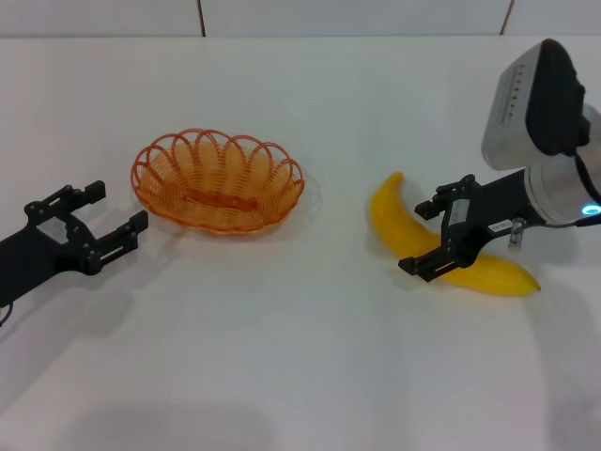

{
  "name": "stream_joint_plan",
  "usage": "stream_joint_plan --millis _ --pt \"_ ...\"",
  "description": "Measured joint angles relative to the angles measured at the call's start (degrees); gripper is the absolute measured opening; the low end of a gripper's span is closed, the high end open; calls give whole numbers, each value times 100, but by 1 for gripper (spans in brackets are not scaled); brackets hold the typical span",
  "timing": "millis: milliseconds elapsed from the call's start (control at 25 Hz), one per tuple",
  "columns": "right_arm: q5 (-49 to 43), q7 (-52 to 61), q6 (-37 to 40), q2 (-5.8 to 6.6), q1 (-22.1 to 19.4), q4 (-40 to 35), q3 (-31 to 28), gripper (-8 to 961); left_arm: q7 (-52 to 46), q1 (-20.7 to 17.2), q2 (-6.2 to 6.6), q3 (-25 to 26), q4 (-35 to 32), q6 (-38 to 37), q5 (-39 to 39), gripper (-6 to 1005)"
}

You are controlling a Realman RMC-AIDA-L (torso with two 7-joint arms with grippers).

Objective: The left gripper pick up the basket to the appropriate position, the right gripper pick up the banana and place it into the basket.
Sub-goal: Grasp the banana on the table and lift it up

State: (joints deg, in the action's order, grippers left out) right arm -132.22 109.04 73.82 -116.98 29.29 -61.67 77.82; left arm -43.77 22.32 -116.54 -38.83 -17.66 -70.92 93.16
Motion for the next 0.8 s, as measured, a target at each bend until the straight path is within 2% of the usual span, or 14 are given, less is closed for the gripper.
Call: stream_joint_plan --millis 800 --pt "-359 175 -135 -8 181 143 96 880 0 69 -9 -2 0 -1 0 756"
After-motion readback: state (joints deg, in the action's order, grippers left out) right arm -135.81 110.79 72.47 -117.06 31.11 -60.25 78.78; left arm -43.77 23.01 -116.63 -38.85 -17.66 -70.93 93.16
